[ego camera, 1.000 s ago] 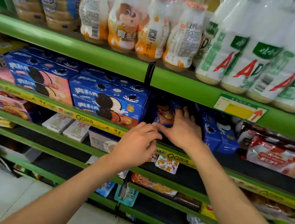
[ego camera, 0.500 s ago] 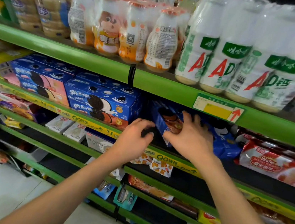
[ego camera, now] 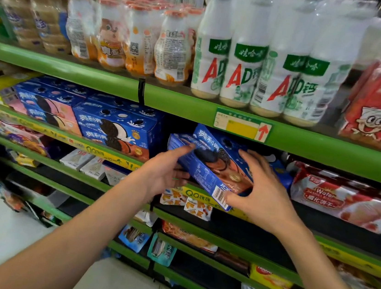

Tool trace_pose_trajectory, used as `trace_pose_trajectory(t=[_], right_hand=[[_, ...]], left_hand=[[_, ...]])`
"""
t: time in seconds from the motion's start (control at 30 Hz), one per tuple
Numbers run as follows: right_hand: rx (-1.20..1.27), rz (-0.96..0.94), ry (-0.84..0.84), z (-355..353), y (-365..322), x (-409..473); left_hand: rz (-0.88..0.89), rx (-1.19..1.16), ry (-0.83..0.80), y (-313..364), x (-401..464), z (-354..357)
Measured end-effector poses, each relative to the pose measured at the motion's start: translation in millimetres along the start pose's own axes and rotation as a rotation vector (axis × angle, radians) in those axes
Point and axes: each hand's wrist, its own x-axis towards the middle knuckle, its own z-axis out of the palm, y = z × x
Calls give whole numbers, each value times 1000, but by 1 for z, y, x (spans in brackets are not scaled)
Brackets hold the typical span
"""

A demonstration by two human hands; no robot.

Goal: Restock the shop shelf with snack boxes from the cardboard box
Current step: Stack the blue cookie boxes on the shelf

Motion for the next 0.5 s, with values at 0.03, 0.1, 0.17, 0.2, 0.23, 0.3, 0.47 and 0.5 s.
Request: trace_pose_trajectory(t=[0.03, 0.1, 0.17, 0.2, 0.23, 0.3, 0.47, 0.5], right_hand=[[65, -6, -4, -1, 4, -3], [170, -26, -22, -2, 11, -8], [261, -44, -71, -2, 15, -12], [303, -59, -105, -3, 17, -13], [346, -79, -133, -3, 19, -14], [479, -120, -160, -3, 26, -15], [817, -189, -223, 5, 34, -20], [861, -195, -221, 7, 33, -20]], left_hand=[[-19, -22, -42, -1, -3, -1], [-67, -155, -174, -5, -10, 1], [-84, -317, -285, -15, -15, 6], [-73, -354, -305, -20, -16, 8], [-53, -370, -314, -24, -17, 9], [-6, -386, -325, -30, -20, 11], [53, -427, -318, -43, -28, 12], [62, -435, -310, -46, -30, 11]])
